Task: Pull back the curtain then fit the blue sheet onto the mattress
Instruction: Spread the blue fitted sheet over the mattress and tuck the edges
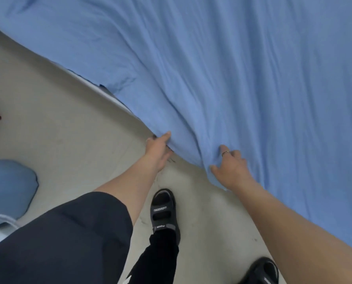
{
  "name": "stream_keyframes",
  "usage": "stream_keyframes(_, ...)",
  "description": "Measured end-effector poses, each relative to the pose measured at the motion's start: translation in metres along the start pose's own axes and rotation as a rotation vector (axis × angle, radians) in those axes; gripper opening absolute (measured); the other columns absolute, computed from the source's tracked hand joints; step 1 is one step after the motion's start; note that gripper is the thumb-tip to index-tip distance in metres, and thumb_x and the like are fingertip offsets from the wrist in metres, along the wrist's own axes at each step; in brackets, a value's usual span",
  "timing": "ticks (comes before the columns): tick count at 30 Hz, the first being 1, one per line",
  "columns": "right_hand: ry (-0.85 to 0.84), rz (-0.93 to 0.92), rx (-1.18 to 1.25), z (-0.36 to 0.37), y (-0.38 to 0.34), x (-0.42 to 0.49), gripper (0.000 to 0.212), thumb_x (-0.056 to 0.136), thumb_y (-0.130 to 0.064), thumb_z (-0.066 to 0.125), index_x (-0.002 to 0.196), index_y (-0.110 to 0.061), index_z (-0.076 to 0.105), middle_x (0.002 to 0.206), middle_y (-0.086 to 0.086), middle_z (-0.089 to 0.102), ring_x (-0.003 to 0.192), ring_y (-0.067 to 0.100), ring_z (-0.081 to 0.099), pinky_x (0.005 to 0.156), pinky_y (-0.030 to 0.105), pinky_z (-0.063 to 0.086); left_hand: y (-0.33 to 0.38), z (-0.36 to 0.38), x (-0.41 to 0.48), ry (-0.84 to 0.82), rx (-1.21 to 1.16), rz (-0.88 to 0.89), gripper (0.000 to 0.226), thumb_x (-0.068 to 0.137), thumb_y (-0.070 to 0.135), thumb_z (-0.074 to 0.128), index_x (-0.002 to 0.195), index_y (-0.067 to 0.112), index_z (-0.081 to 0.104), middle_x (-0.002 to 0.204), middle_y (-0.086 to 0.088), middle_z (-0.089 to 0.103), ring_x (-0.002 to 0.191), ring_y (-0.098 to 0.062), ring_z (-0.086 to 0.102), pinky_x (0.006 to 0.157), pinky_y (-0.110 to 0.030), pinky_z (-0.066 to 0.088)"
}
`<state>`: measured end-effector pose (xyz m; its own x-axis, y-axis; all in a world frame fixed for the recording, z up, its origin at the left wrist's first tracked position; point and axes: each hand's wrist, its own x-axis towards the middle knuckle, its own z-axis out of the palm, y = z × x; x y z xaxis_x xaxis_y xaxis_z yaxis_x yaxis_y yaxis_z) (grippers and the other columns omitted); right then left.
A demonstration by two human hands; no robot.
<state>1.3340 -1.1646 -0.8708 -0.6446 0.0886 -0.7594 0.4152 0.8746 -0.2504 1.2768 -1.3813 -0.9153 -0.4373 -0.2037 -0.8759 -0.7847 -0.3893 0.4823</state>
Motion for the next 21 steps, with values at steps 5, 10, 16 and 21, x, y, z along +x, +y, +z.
stream_keyframes(5,-0.199,0.117,-0.228,0.001,-0.038,0.020,0.077,0.088,-0.037,0.059,0.150,-0.017,0.018,0.143,0.022,0.020,0.124,0.046,0.046,0.106,0.045,0.039,0.010,-0.029,0.008,-0.109,0.380,0.034,0.018,0.093,0.023,0.067,0.099,0.006,0.064,0.080,-0.007,0.065,0.058,-0.015,0.053,0.059,-0.029,0.049)
stream_keyframes(10,-0.199,0.204,-0.199,-0.015,-0.050,0.023,0.065,0.086,-0.043,0.057,0.143,-0.025,0.032,0.133,0.016,0.037,0.117,0.041,0.053,0.102,0.044,0.041,0.024,-0.088,-0.031,-0.198,0.454,0.083,0.010,0.071,0.019,0.064,0.076,0.012,0.069,0.063,0.001,0.061,0.047,-0.013,0.048,0.046,-0.023,0.040)
stream_keyframes(16,-0.290,0.227,-0.210,-0.015,-0.061,0.029,0.068,0.079,-0.039,0.071,0.139,-0.030,0.039,0.127,0.009,0.043,0.106,0.031,0.056,0.095,0.035,0.047,0.004,-0.194,-0.034,0.011,0.520,-0.014,0.019,0.079,0.010,0.061,0.061,0.013,0.069,0.059,0.010,0.061,0.053,-0.007,0.050,0.052,-0.018,0.040)
stream_keyframes(21,-0.288,0.296,-0.279,-0.004,-0.076,0.045,0.054,0.079,-0.032,0.070,0.124,-0.019,0.043,0.120,0.010,0.058,0.106,0.030,0.058,0.082,0.034,0.048,-0.023,-0.193,0.005,0.087,0.343,-0.092,0.016,0.084,0.004,0.059,0.090,-0.003,0.072,0.095,-0.018,0.075,0.083,-0.028,0.073,0.073,-0.033,0.061)
